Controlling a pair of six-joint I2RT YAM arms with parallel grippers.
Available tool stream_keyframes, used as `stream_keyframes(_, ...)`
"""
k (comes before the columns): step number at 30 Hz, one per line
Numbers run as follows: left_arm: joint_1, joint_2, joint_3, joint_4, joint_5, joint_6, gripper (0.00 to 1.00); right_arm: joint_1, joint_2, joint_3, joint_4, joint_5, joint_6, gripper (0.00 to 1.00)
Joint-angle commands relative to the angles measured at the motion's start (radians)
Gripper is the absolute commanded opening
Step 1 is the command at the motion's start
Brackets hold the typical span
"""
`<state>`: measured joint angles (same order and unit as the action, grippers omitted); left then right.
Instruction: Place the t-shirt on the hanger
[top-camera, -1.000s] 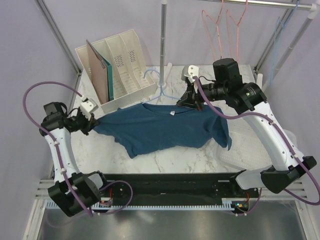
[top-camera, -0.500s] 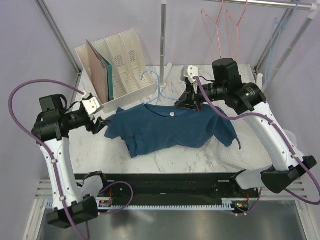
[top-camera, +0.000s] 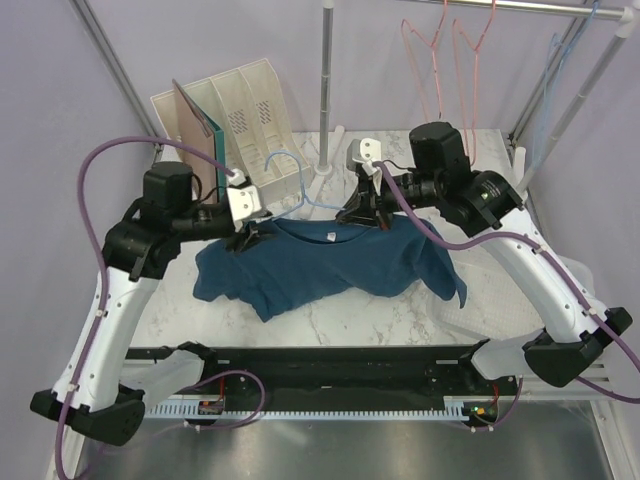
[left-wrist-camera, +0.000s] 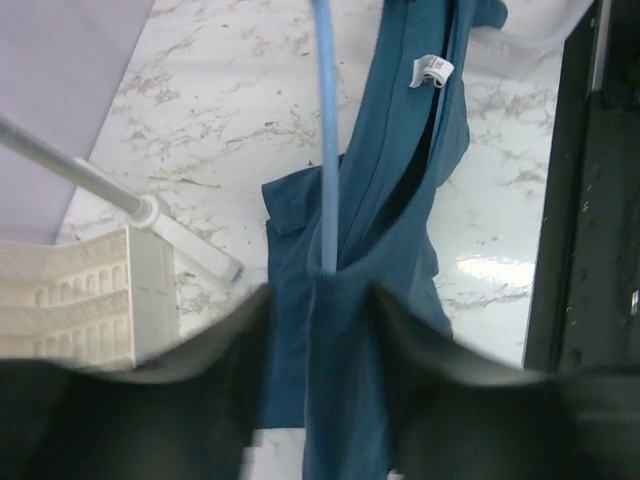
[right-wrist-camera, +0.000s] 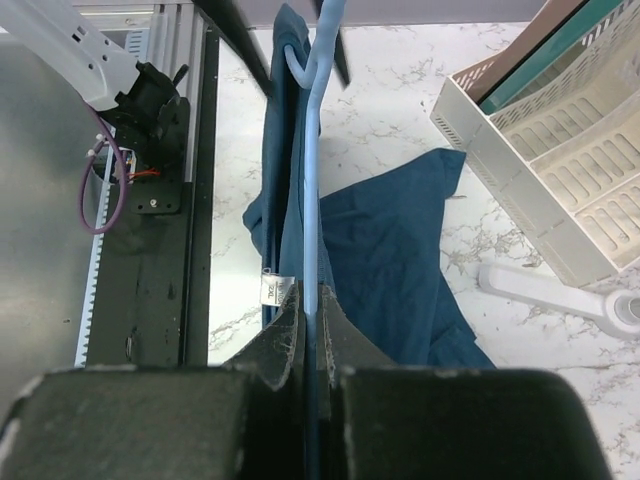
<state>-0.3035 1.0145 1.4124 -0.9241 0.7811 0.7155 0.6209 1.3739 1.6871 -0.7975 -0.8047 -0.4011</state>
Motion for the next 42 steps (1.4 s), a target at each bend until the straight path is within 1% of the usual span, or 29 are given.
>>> stream_keyframes(1,-0.111,0.027,-0.009,0.060,-0.115,-0.010,0.27,0.017,-0.015,0.034,0.069,0.012,0.048,0.09)
stream_keyframes(2,-0.124,0.033,-0.010,0.060,-0.123,0.005,0.10,0.019,-0.015,0.033,0.061,0.007,0.054,0.18)
stream_keyframes(3,-0.125,0.036,-0.012,0.062,-0.131,0.025,0.02,0.019,-0.015,0.033,0.051,0.002,0.061,0.29)
stream_keyframes(4,-0.125,0.041,-0.018,0.061,-0.132,0.089,0.02,0.020,-0.015,0.033,0.035,-0.004,0.073,0.48)
stream_keyframes(7,-0.125,0.038,-0.035,0.019,-0.088,0.270,0.02,0.023,-0.019,0.026,-0.044,-0.060,0.076,0.72)
stream_keyframes(9,-0.125,0.067,-0.024,0.018,-0.062,0.295,0.02,0.026,-0.013,0.032,-0.118,-0.074,0.070,0.74)
stream_keyframes(12,-0.132,0.131,0.045,-0.019,-0.040,0.324,0.02,0.037,0.002,0.043,-0.193,-0.076,0.035,0.69)
stream_keyframes(15,-0.158,0.141,0.051,-0.032,-0.037,0.384,0.02,0.043,0.007,0.025,-0.190,-0.064,0.025,0.66)
stream_keyframes(16,-0.166,0.145,0.046,-0.033,-0.039,0.395,0.02,0.043,0.011,0.025,-0.186,-0.056,0.025,0.59)
stream_keyframes(18,-0.184,0.148,0.045,-0.032,-0.042,0.401,0.02,0.045,0.030,0.032,-0.178,-0.053,0.033,0.50)
stream_keyframes(19,-0.189,0.153,0.046,-0.032,-0.043,0.403,0.02,0.045,0.034,0.037,-0.171,-0.051,0.039,0.42)
stream_keyframes(23,-0.198,0.157,0.063,-0.019,-0.051,0.371,0.02,0.048,0.059,0.059,-0.129,-0.025,0.080,0.27)
stream_keyframes(24,-0.198,0.153,0.062,-0.016,-0.060,0.361,0.02,0.046,0.062,0.066,-0.131,-0.024,0.093,0.12)
stream_keyframes(25,-0.197,0.139,0.056,-0.010,-0.066,0.357,0.02,0.048,0.065,0.066,-0.138,-0.039,0.094,0.02)
stream_keyframes(26,-0.197,0.128,0.046,0.008,-0.081,0.354,0.02,0.046,0.062,0.060,-0.138,-0.050,0.099,0.00)
stream_keyframes(28,-0.194,0.107,0.011,0.046,-0.101,0.317,0.02,0.048,0.042,0.048,-0.091,-0.068,0.194,0.00)
stream_keyframes(29,-0.189,0.086,-0.003,0.112,-0.121,0.290,0.05,0.049,0.033,0.039,-0.054,-0.074,0.244,0.00)
stream_keyframes(30,-0.184,0.075,-0.027,0.146,-0.134,0.216,0.13,0.048,0.021,0.023,0.031,-0.073,0.366,0.00)
stream_keyframes(31,-0.172,0.062,-0.041,0.206,-0.153,0.156,0.21,0.046,-0.011,0.014,0.087,-0.064,0.434,0.00)
stream_keyframes(32,-0.160,0.035,-0.055,0.261,-0.186,0.092,0.43,0.045,-0.030,0.003,0.142,-0.026,0.508,0.00)
stream_keyframes(33,-0.145,0.020,-0.075,0.372,-0.198,-0.047,0.53,0.042,-0.059,-0.007,0.232,0.002,0.559,0.00)
stream_keyframes(34,-0.119,0.007,-0.081,0.425,-0.213,-0.121,0.62,0.030,-0.071,-0.007,0.262,0.040,0.643,0.00)
stream_keyframes(35,-0.112,-0.026,-0.092,0.476,-0.267,-0.198,0.71,0.016,-0.081,-0.004,0.286,0.095,0.677,0.00)
stream_keyframes(36,-0.105,-0.040,-0.098,0.584,-0.296,-0.340,0.75,0.004,-0.094,-0.001,0.328,0.134,0.709,0.00)
stream_keyframes(37,-0.105,-0.059,-0.104,0.629,-0.313,-0.390,0.78,-0.028,-0.098,0.006,0.340,0.154,0.776,0.00)
stream_keyframes(38,-0.105,-0.076,-0.116,0.678,-0.350,-0.433,0.90,-0.047,-0.099,0.040,0.349,0.171,0.806,0.00)
stream_keyframes(39,-0.105,-0.103,-0.118,0.753,-0.371,-0.502,0.95,-0.059,-0.090,0.068,0.340,0.221,0.839,0.00)
stream_keyframes(40,-0.105,-0.109,-0.116,0.780,-0.397,-0.525,0.98,-0.076,-0.084,0.103,0.318,0.252,0.864,0.00)
stream_keyframes(42,-0.105,-0.106,-0.087,0.798,-0.521,-0.577,0.99,-0.082,-0.058,0.227,0.220,0.371,0.930,0.00)
